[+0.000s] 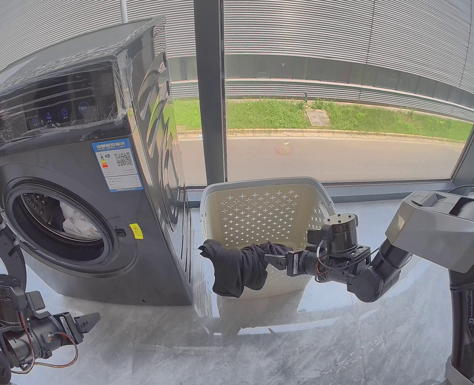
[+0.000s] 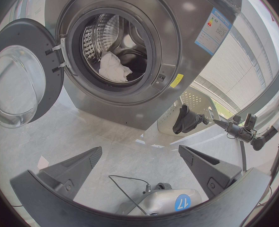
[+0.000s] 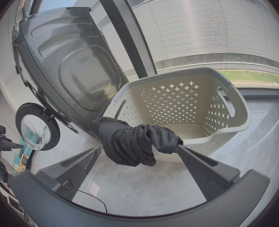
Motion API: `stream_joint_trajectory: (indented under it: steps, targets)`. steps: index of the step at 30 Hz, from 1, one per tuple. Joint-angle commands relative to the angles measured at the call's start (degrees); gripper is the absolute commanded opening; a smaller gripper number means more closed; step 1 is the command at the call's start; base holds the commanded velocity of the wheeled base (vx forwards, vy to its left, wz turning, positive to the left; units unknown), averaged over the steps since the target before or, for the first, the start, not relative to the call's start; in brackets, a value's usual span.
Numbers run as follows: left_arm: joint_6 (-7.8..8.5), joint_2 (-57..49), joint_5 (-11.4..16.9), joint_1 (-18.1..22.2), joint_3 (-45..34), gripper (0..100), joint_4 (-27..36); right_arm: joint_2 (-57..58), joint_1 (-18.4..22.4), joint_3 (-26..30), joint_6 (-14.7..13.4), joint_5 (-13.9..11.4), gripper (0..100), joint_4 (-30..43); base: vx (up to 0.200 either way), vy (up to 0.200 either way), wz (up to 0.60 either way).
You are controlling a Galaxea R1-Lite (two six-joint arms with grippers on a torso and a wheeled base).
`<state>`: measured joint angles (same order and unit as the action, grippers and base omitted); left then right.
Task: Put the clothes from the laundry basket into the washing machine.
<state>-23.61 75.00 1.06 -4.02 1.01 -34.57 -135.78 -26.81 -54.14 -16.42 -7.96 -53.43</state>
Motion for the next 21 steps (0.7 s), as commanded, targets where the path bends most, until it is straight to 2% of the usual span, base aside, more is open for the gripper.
stream_joint_trajectory:
  steps: [1, 4, 9, 14, 16, 19, 20, 21]
  targets:
    - [0.06, -1.52, -0.01, -0.2, -1.01, 100, -0.23, -2.91, 0.0, -0.97, -0.1, 0.49, 100, 0.17, 0.0, 0.0, 0.0]
    - [0.15, -1.96, -0.09, -0.28, -1.01, 100, -0.5, -3.97, 0.18, -3.34, 0.16, 0.58, 100, 0.61, 0.0, 0.0, 0.0]
    - [1.99, -2.66, -0.01, -0.2, -1.01, 100, -0.5, -4.93, 0.97, -4.84, 0.25, 1.72, 100, 1.66, 0.0, 0.0, 0.0]
    - [2.08, -2.31, 0.26, -0.28, -1.01, 100, -0.5, -5.11, 0.97, -5.98, 0.25, 1.9, 100, 4.65, 0.0, 0.0, 0.0]
    - [2.08, -2.57, 0.17, -0.2, -1.01, 100, -0.41, -5.02, 2.55, -6.07, 0.69, 3.3, 100, 5.18, 0.0, 0.0, 0.0]
    - [1.99, -2.57, 0.26, -0.28, -1.01, 100, -0.32, -5.02, 2.99, -6.15, 1.04, 3.3, 100, 5.18, 0.0, 0.0, 0.0]
    - [2.08, -2.31, 0.43, -0.28, -1.01, 100, -0.32, -5.2, 2.64, -6.24, 2.97, 2.86, 100, 5.18, 0.0, 0.0, 0.0]
    - [2.08, -2.31, 0.43, -0.28, -1.01, 100, -0.32, -5.2, 2.64, -6.24, 2.97, 2.86, 100, 5.18, 0.0, 0.0, 0.0]
